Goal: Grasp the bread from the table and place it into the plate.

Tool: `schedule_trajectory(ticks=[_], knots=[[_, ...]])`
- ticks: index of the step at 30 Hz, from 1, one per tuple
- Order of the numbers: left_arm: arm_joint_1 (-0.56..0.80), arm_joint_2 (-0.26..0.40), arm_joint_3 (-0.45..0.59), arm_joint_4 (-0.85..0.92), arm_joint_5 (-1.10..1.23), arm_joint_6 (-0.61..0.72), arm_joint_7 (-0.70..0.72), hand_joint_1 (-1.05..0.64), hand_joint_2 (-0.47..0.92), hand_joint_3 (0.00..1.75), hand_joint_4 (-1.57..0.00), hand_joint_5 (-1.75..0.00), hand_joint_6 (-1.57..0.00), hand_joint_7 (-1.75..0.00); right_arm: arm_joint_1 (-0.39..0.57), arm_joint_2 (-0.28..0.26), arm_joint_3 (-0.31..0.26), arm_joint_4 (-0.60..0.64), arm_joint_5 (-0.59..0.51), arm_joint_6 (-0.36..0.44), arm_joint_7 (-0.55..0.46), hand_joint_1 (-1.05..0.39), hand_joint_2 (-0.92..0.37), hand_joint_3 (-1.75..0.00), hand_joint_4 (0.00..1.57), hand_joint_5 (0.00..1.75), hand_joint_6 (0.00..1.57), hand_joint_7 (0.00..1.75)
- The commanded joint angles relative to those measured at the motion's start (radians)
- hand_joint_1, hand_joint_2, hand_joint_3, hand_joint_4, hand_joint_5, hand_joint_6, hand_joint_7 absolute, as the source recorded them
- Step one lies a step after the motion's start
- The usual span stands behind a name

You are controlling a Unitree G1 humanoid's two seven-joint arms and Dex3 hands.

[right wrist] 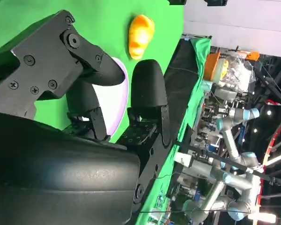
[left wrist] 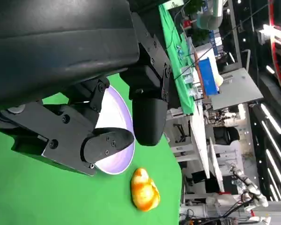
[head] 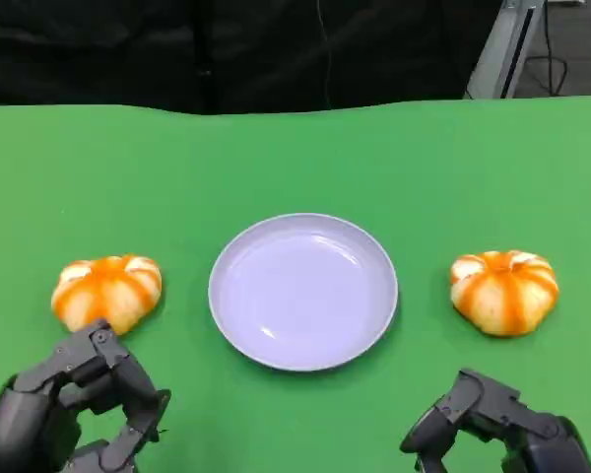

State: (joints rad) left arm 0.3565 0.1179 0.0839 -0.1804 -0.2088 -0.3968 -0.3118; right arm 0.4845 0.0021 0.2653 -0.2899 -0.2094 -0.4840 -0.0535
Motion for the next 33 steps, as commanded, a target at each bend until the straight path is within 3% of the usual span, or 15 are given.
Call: schedule_trajectory(ticks=[1, 9, 11, 12, 13, 14, 16, 18, 19, 23, 24, 26, 31, 33], knots=[[-0.001, -0.002, 0.013, -0.008, -0.008, 0.008, 0.017, -0.10, 0.73, 0.62, -0.64, -1.69, -0.61, -1.51, 0.001, -0.003, -0.002, 0.004, 0.000, -0.010, -0.005, -0.10, -0.34, -1.28, 0.71, 1.60, 0.77, 1.31], [0.002, -0.009, 0.016, -0.059, 0.005, 0.079, 0.046, -0.09, 0.77, 0.57, -0.52, -1.36, -0.55, -1.08, 0.005, -0.002, 0.001, 0.001, -0.002, -0.012, -0.007, -0.09, -0.34, -1.29, 0.71, 1.60, 0.78, 1.31], [0.002, -0.009, 0.016, -0.062, 0.006, 0.082, 0.047, -0.09, 0.76, 0.58, -0.52, -1.34, -0.55, -1.05, 0.005, -0.002, 0.001, 0.001, -0.002, -0.012, -0.007, -0.09, -0.34, -1.29, 0.71, 1.60, 0.78, 1.31], [-0.016, 0.022, 0.022, -0.068, 0.061, 0.097, 0.053, -0.09, 0.76, 0.58, -0.51, -1.34, -0.55, -1.05, 0.005, -0.001, 0.002, 0.001, -0.002, -0.013, -0.008, -0.09, -0.34, -1.29, 0.71, 1.60, 0.78, 1.31], [-0.029, 0.045, 0.026, -0.073, 0.103, 0.108, 0.058, -0.23, 0.83, 0.36, -0.46, -1.17, -0.49, -0.85, 0.005, 0.000, 0.003, 0.001, -0.002, -0.013, -0.008, -0.10, -0.35, -1.28, 0.71, 1.60, 0.77, 1.31], [-0.038, 0.060, 0.029, -0.077, 0.133, 0.117, 0.062, -0.27, 0.88, 0.24, -0.45, -1.10, -0.47, -0.76, 0.005, 0.001, 0.004, 0.001, -0.002, -0.014, -0.009, -0.10, -0.35, -1.28, 0.71, 1.60, 0.77, 1.31], [-0.064, 0.103, 0.032, -0.100, 0.235, 0.161, 0.075, -0.34, 0.90, 0.14, -0.40, -1.01, -0.43, -0.66, 0.006, 0.000, 0.004, 0.001, -0.003, -0.012, -0.010, -0.10, -0.36, -1.27, 0.71, 1.60, 0.77, 1.31], [-0.098, 0.167, 0.030, -0.132, 0.382, 0.226, 0.086, -0.45, 0.91, 0.04, -0.27, -0.76, -0.41, -0.28, 0.005, -0.001, 0.003, 0.003, -0.005, -0.011, -0.011, -0.10, -0.36, -1.26, 0.71, 1.59, 0.77, 1.31], [-0.105, 0.181, 0.029, -0.142, 0.419, 0.246, 0.088, -0.47, 0.92, 0.02, -0.25, -0.71, -0.42, -0.20, 0.005, -0.001, 0.003, 0.004, -0.005, -0.010, -0.011, -0.10, -0.36, -1.26, 0.71, 1.59, 0.77, 1.31], [-0.108, 0.183, 0.022, -0.158, 0.442, 0.275, 0.094, -0.49, 0.92, 0.01, -0.23, -0.66, -0.44, -0.10, 0.004, -0.001, 0.003, 0.005, -0.005, -0.011, -0.012, -0.11, -0.36, -1.26, 0.71, 1.59, 0.77, 1.31], [-0.144, 0.227, 0.011, -0.145, 0.498, 0.289, 0.076, -0.49, 0.92, 0.01, -0.23, -0.66, -0.44, -0.09, 0.001, 0.000, 0.003, 0.008, -0.005, -0.013, -0.012, -0.11, -0.36, -1.26, 0.71, 1.59, 0.77, 1.31], [-0.190, 0.282, -0.004, -0.128, 0.572, 0.308, 0.056, -0.51, 0.91, 0.00, -0.08, -0.55, -0.32, -0.02, -0.004, 0.000, 0.002, 0.013, -0.004, -0.016, -0.013, -0.11, -0.35, -1.27, 0.72, 1.60, 0.78, 1.31], [-0.215, 0.315, -0.026, -0.120, 0.613, 0.328, 0.054, -0.52, 0.90, 0.00, -0.04, -0.48, -0.27, 0.00, -0.006, -0.001, 0.002, 0.016, -0.002, -0.016, -0.013, -0.10, -0.34, -1.28, 0.72, 1.60, 0.77, 1.32], [-0.284, 0.372, -0.084, -0.077, 0.779, 0.343, 0.070, -0.56, 0.90, 0.00, -0.01, -0.37, -0.22, -0.01, -0.007, 0.000, 0.002, 0.017, 0.000, -0.013, -0.013, -0.10, -0.34, -1.28, 0.71, 1.60, 0.77, 1.31]])
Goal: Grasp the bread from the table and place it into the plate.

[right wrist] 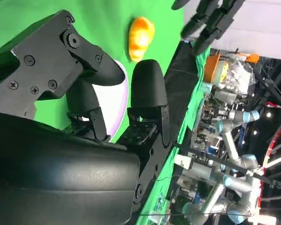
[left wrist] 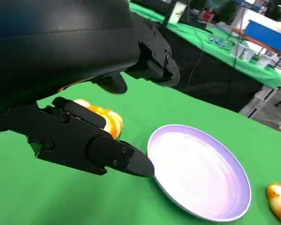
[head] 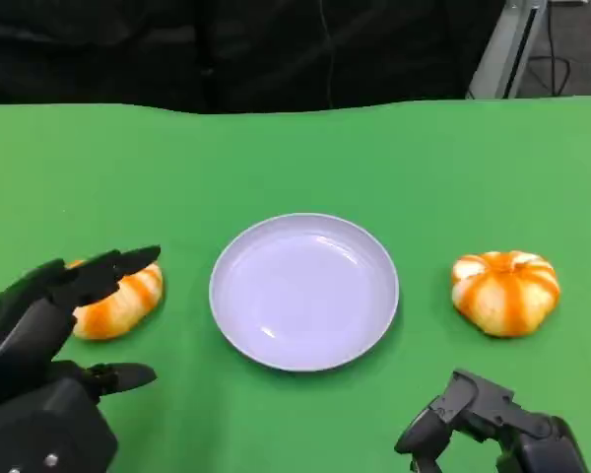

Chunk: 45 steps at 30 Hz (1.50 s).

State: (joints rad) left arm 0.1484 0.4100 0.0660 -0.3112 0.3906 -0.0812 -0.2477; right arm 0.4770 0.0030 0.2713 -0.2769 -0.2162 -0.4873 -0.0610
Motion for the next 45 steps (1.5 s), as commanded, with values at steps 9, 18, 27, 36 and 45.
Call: schedule_trajectory(ticks=[9, 18, 27, 36, 45], knots=[[-0.183, 0.095, -0.158, 0.143, 0.394, 0.076, 0.063, -0.60, 0.88, 0.00, 0.00, -0.16, -0.17, 0.00, 0.004, -0.002, -0.004, 0.002, 0.002, -0.014, -0.008, -0.10, -0.35, -1.27, 0.72, 1.59, 0.78, 1.31], [-0.339, 0.060, -0.280, 0.365, 0.499, 0.157, 0.094, -0.64, 0.91, 0.01, -0.01, -0.10, -0.15, -0.01, 0.014, -0.002, -0.003, -0.007, 0.001, -0.012, -0.008, -0.10, -0.36, -1.26, 0.71, 1.59, 0.78, 1.30], [-0.530, 0.014, -0.373, 0.732, 0.492, 0.174, 0.158, -0.61, 0.90, 0.00, -0.11, -0.18, -0.19, -0.02, 0.024, -0.004, -0.001, -0.012, 0.000, -0.017, -0.007, -0.10, -0.36, -1.26, 0.71, 1.59, 0.77, 1.31], [-0.746, -0.074, -0.468, 1.249, 0.440, 0.156, 0.227, -0.56, 0.92, 0.01, -0.17, -0.20, -0.23, -0.02, 0.038, 0.001, 0.005, -0.016, -0.008, -0.025, -0.013, -0.11, -0.36, -1.25, 0.72, 1.58, 0.78, 1.30], [-0.769, -0.070, -0.482, 1.437, 0.353, -0.025, 0.435, -0.30, 0.91, 0.08, -0.82, -0.75, -1.02, -0.14, 0.045, 0.001, 0.011, -0.029, -0.018, -0.016, -0.018, -0.11, -0.35, -1.28, 0.72, 1.58, 0.78, 1.29]])
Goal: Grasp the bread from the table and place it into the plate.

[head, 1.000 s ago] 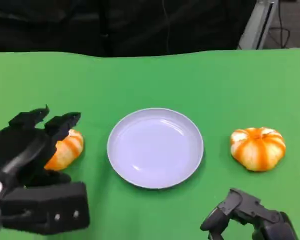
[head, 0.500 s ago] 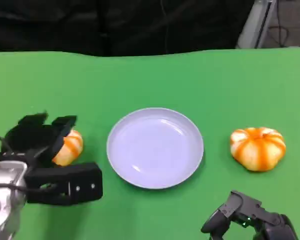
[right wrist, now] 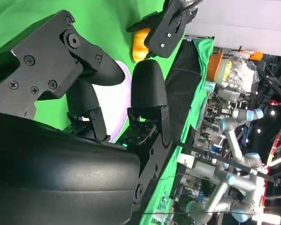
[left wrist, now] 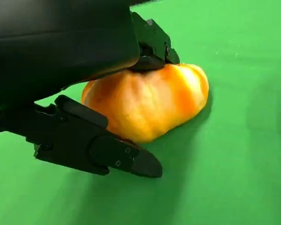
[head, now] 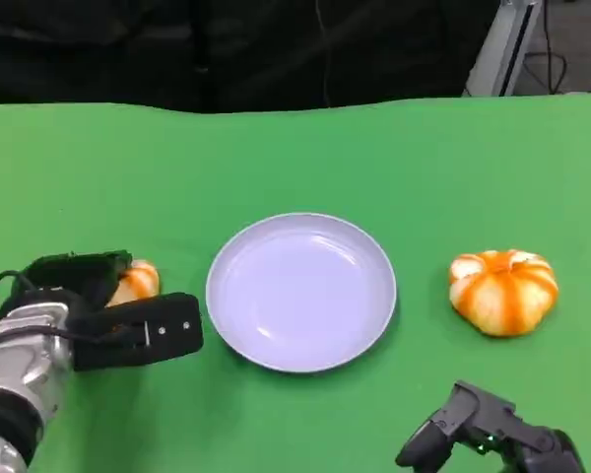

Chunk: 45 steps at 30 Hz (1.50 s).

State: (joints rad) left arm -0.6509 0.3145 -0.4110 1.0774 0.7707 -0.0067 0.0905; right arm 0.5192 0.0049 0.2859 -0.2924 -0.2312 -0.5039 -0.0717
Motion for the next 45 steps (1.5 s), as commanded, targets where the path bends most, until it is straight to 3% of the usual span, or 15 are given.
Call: schedule_trajectory(ticks=[1, 3, 5, 6, 13, 14, 15, 17, 18, 22, 28, 34, 45], knots=[[0.037, 0.035, -0.004, 0.046, -0.031, -0.147, 0.157, -0.28, 0.89, 0.04, -0.81, -1.22, -1.07, -0.34, 0.002, -0.001, -0.004, -0.013, -0.003, 0.002, -0.008, -0.11, -0.36, -1.27, 0.72, 1.58, 0.78, 1.29], [0.041, 0.048, -0.003, 0.043, -0.042, -0.216, 0.234, -0.23, 0.88, 0.03, -0.85, -1.64, -0.78, -1.28, 0.000, -0.001, -0.004, -0.012, -0.002, 0.003, -0.008, -0.11, -0.36, -1.27, 0.72, 1.58, 0.78, 1.29], [0.045, 0.063, 0.001, 0.022, -0.055, -0.284, 0.289, -0.19, 0.91, 0.11, -0.84, -1.72, -0.66, -1.65, 0.004, 0.002, -0.001, -0.016, -0.001, 0.009, -0.009, -0.10, -0.36, -1.27, 0.72, 1.58, 0.79, 1.29], [0.046, 0.069, 0.002, 0.016, -0.057, -0.308, 0.311, -0.18, 0.92, 0.14, -0.84, -1.73, -0.64, -1.70, 0.005, 0.002, -0.001, -0.017, -0.001, 0.011, -0.010, -0.09, -0.35, -1.27, 0.72, 1.58, 0.79, 1.29], [0.033, 0.089, 0.014, -0.084, -0.062, -0.382, 0.401, -0.17, 0.89, 0.21, -0.88, -1.75, -0.64, -1.75, -0.007, -0.001, -0.005, -0.019, 0.009, 0.023, -0.006, -0.10, -0.35, -1.28, 0.71, 1.60, 0.78, 1.32], [0.032, 0.090, 0.021, -0.099, -0.068, -0.388, 0.402, -0.15, 0.81, 0.37, -0.90, -1.75, -0.66, -1.75, -0.008, -0.001, -0.005, -0.019, 0.008, 0.023, -0.007, -0.09, -0.35, -1.29, 0.71, 1.60, 0.77, 1.32], [0.032, 0.091, 0.025, -0.111, -0.072, -0.391, 0.403, -0.13, 0.66, 0.66, -0.91, -1.75, -0.67, -1.75, -0.009, -0.002, -0.006, -0.019, 0.007, 0.024, -0.007, -0.08, -0.35, -1.29, 0.71, 1.60, 0.77, 1.32], [0.033, 0.093, 0.034, -0.143, -0.080, -0.404, 0.407, -0.12, 0.58, 0.83, -0.91, -1.75, -0.68, -1.75, -0.010, -0.002, -0.006, -0.019, 0.007, 0.024, -0.006, -0.07, -0.35, -1.29, 0.71, 1.60, 0.77, 1.32], [0.033, 0.094, 0.040, -0.166, -0.085, -0.413, 0.409, -0.12, 0.49, 1.00, -0.92, -1.75, -0.69, -1.75, -0.012, -0.003, -0.006, -0.019, 0.008, 0.025, -0.005, -0.08, -0.34, -1.30, 0.71, 1.60, 0.77, 1.32], [0.047, 0.091, 0.053, -0.252, -0.093, -0.429, 0.404, -0.13, 0.34, 1.28, -0.93, -1.75, -0.71, -1.75, -0.010, -0.002, -0.004, -0.016, 0.008, 0.019, -0.007, -0.10, -0.34, -1.29, 0.72, 1.60, 0.77, 1.32], [0.083, 0.077, 0.070, -0.397, -0.111, -0.434, 0.370, -0.14, 0.29, 1.38, -0.92, -1.75, -0.73, -1.70, -0.007, -0.006, -0.006, -0.018, 0.002, 0.014, -0.009, -0.10, -0.35, -1.28, 0.72, 1.58, 0.78, 1.31], [0.112, 0.005, 0.047, -0.546, -0.123, -0.430, 0.295, -0.15, 0.26, 1.45, -0.92, -1.75, -0.72, -1.73, 0.003, -0.010, -0.005, -0.022, 0.013, 0.018, -0.002, -0.11, -0.35, -1.28, 0.72, 1.58, 0.78, 1.30], [0.015, -0.119, -0.015, -0.380, -0.065, -0.427, 0.316, -0.16, 0.28, 1.44, -0.94, -1.75, -0.73, -1.71, 0.001, -0.009, -0.003, -0.023, 0.001, 0.013, -0.008, -0.10, -0.34, -1.30, 0.72, 1.58, 0.78, 1.30]])
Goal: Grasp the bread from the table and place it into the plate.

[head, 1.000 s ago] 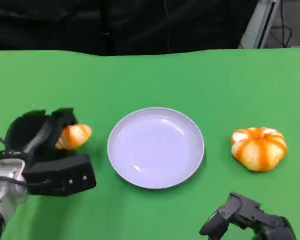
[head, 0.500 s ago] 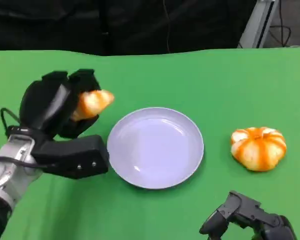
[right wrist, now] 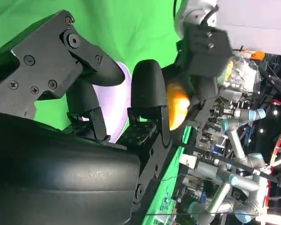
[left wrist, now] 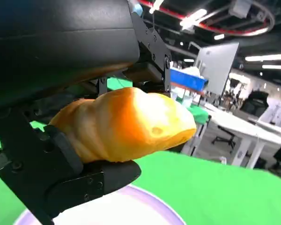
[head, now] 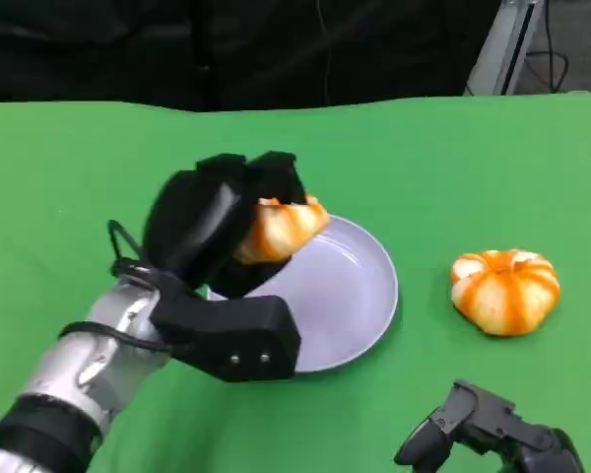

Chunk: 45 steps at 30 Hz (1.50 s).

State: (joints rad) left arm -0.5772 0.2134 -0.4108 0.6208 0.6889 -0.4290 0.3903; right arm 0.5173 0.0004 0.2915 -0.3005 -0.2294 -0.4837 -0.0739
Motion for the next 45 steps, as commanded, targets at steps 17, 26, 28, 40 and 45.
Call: schedule_trajectory(ticks=[17, 26, 28, 40, 45], knots=[[-0.150, -0.062, -0.123, 0.172, 0.031, 0.190, -0.361, -0.77, 0.92, 0.26, -0.02, -0.10, -0.08, -0.02, 0.008, -0.004, -0.007, -0.017, 0.003, -0.011, -0.006, -0.10, -0.35, -1.28, 0.72, 1.57, 0.78, 1.29], [-0.125, -0.028, -0.126, 0.089, 0.015, 0.251, -0.503, -0.98, 0.92, 0.41, 0.00, 0.00, 0.00, 0.00, -0.002, -0.001, -0.009, 0.000, 0.003, -0.025, -0.010, -0.11, -0.36, -1.26, 0.73, 1.58, 0.80, 1.28], [-0.123, -0.026, -0.127, 0.082, 0.013, 0.256, -0.508, -0.99, 0.92, 0.41, 0.00, 0.00, 0.00, 0.00, -0.002, -0.002, -0.009, 0.001, 0.003, -0.027, -0.010, -0.11, -0.36, -1.26, 0.73, 1.58, 0.80, 1.28], [0.021, 0.133, -0.042, -0.241, -0.045, 0.249, -0.603, -0.90, 0.92, 0.38, -0.01, -0.01, -0.02, -0.01, -0.005, -0.003, -0.015, -0.001, 0.011, -0.012, -0.003, -0.10, -0.35, -1.27, 0.72, 1.58, 0.79, 1.29], [0.137, 0.192, 0.043, -0.388, -0.121, 0.216, -0.604, -0.80, 0.92, 0.34, -0.06, -0.03, -0.07, -0.03, -0.003, -0.002, -0.014, -0.006, 0.012, -0.010, -0.002, -0.09, -0.33, -1.30, 0.72, 1.60, 0.78, 1.31]])
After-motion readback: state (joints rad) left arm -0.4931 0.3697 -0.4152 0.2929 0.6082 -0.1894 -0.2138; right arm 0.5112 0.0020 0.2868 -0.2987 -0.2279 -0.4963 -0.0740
